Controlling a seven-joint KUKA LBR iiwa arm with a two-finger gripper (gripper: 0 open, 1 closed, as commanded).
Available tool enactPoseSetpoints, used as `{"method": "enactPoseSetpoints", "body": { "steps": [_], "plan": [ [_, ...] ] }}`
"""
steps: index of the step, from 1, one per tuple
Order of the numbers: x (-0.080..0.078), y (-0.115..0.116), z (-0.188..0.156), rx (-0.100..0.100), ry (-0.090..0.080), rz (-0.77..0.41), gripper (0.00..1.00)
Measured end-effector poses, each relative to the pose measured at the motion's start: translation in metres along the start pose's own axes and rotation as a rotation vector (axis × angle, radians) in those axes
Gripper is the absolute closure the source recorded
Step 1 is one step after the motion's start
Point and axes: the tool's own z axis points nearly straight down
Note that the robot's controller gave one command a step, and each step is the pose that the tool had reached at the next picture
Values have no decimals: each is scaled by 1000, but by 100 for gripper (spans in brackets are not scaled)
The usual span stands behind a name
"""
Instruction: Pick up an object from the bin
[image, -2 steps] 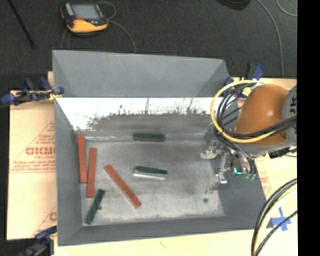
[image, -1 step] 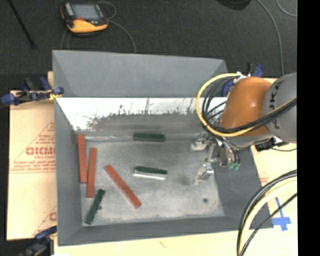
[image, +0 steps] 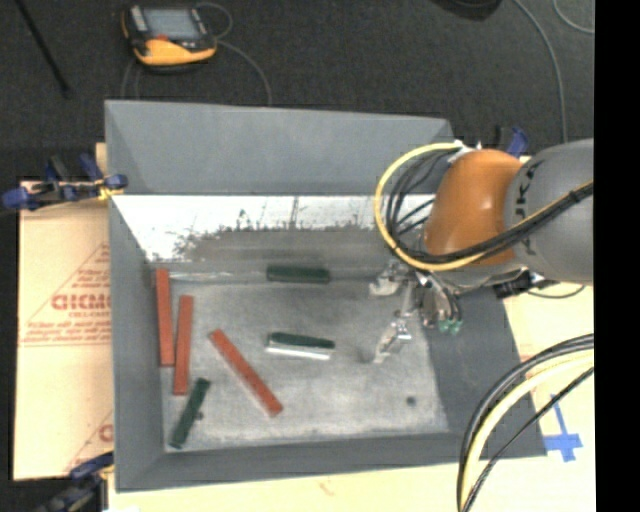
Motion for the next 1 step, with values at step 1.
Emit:
{"method": "enactPoseSetpoints", "body": {
  "steps": [1],
  "plan": [
    [35, -11, 1, 0, 5, -56, 0]
  ]
}}
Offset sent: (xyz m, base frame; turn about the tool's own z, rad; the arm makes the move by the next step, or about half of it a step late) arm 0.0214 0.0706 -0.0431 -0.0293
